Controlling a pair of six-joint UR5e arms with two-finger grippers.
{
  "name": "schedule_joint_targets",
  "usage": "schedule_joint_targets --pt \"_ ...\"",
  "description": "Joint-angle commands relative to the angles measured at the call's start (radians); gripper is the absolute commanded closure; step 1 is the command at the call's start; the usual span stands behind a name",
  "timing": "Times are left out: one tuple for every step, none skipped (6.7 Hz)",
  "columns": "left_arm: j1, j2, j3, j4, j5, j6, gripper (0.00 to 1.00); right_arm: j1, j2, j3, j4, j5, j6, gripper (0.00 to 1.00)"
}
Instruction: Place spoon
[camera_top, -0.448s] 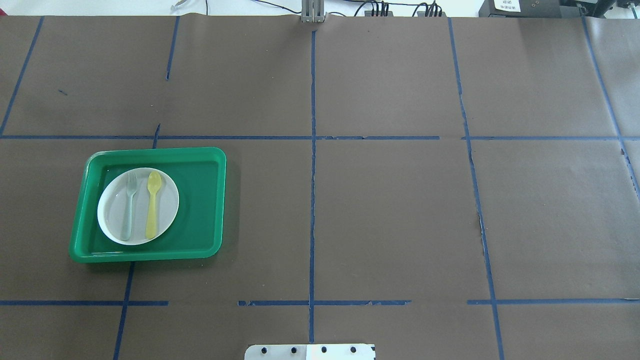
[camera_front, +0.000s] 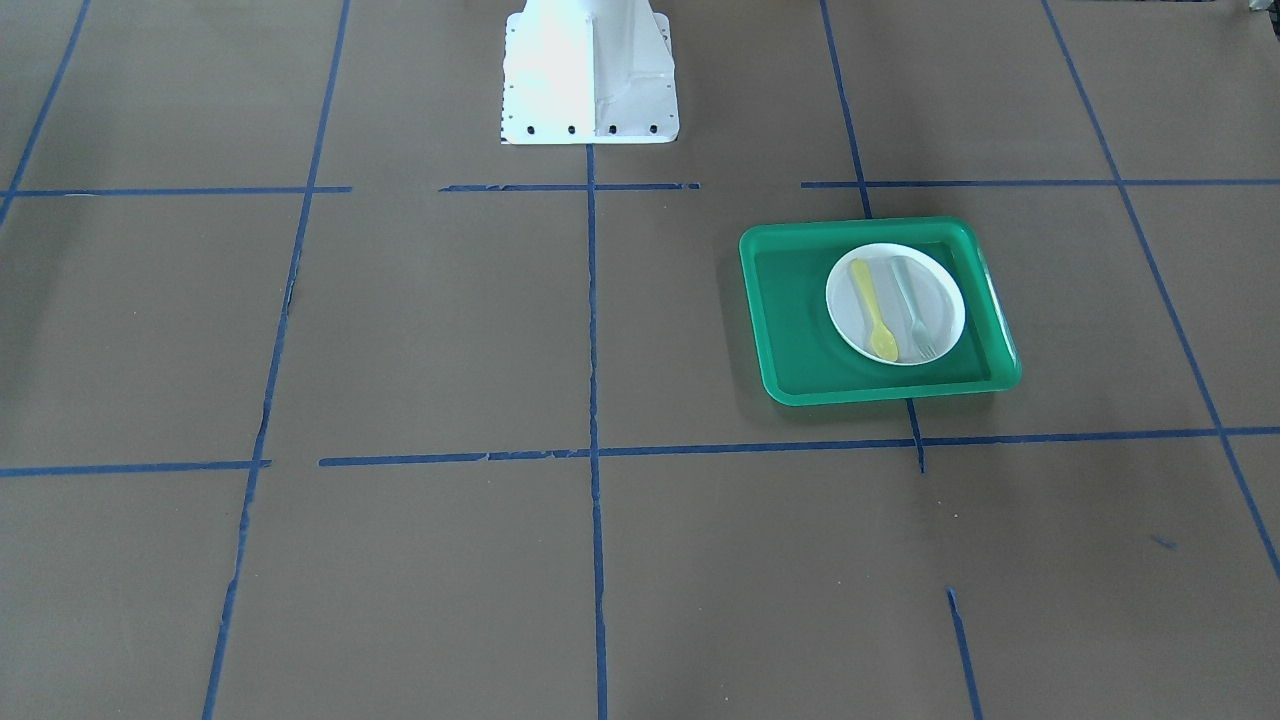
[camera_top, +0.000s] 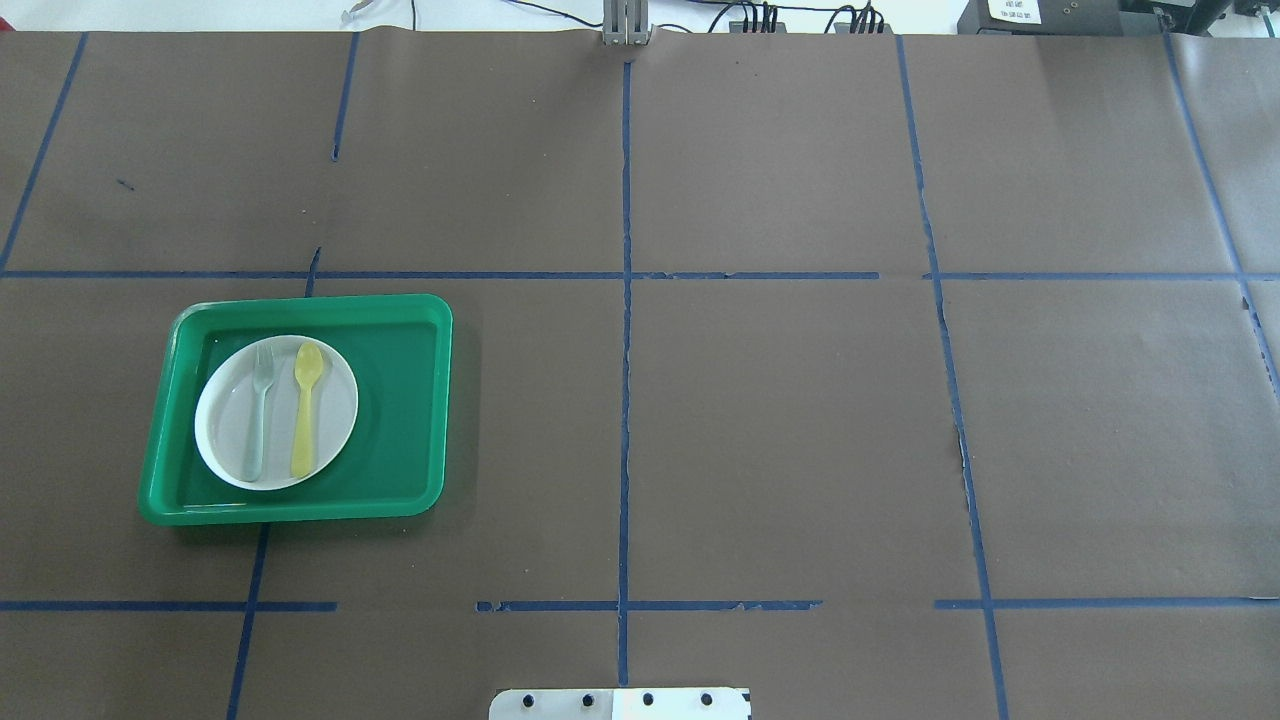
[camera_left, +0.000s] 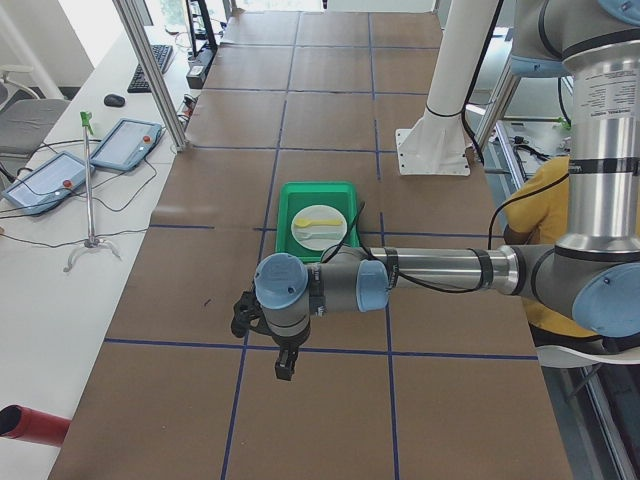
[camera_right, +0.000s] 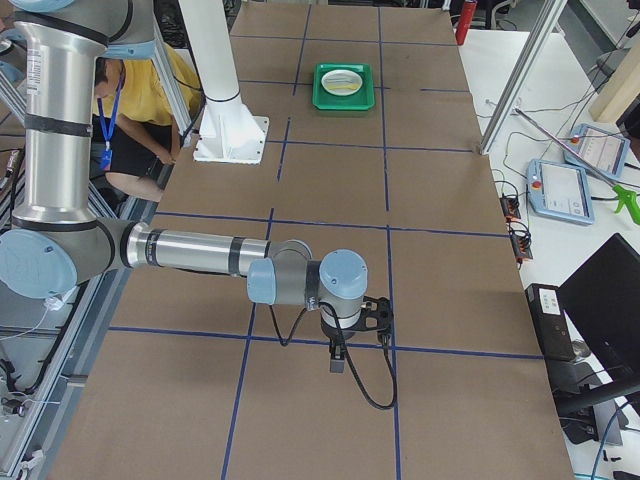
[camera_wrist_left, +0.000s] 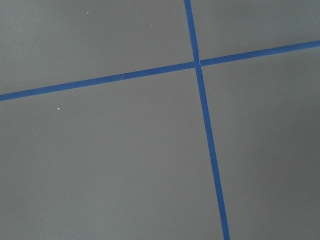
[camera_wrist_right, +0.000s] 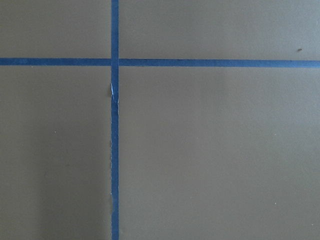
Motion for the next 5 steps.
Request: schedule_joint_targets --pt "0.005 -0.009 -0.011 -0.017 -0.001 0.001 0.0 0.0 0.0 0.0 0.0 0.0 0.0 0.0" --pt "0.009 -0.011 -0.019 -0.099 0.0 0.001 0.0 0.0 0.0 0.0 0.0 0.0 -0.002 0.0" --pt "0.023 -0.011 -0.031 -0.162 -0.001 -0.005 0.0 0.0 0.0 0.0 0.0 0.0 0.0 0.0" --pt "0.078 -0.023 -0.065 -0.17 0.0 -0.099 0.0 0.0 0.0 0.0 0.0 0.0 0.0 0.0" --pt "0.168 -0.023 -0.143 -0.179 0.005 -0.281 0.0 0.0 0.0 0.0 0.0 0.0 0.0 0.0"
